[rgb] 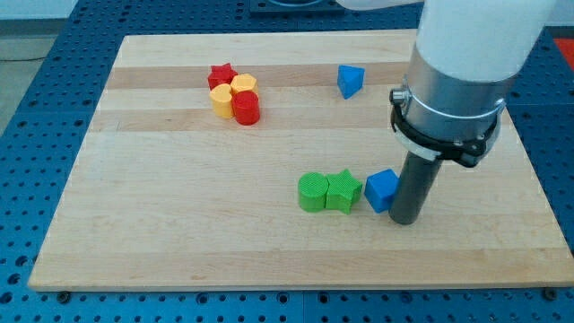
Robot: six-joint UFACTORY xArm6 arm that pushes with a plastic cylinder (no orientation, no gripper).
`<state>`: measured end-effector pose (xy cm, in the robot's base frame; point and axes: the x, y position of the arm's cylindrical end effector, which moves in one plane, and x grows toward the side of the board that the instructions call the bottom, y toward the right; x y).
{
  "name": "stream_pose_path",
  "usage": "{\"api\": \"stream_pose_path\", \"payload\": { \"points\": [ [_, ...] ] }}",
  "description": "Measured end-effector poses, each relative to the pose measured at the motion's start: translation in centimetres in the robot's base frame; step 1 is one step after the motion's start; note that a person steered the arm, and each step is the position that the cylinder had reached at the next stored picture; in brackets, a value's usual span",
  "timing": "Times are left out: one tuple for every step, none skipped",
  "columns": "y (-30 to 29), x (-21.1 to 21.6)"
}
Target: Move your arm in between blue triangle and red circle
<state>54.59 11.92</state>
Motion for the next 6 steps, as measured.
{"api": "stream_pose_path", "payload": {
  "points": [
    [-0.1, 0.0],
    [2.4, 0.3],
    [9.3, -0.5],
    [10.5, -5.3],
    [7.0, -8.3],
    [0.3, -10.3]
  ]
}}
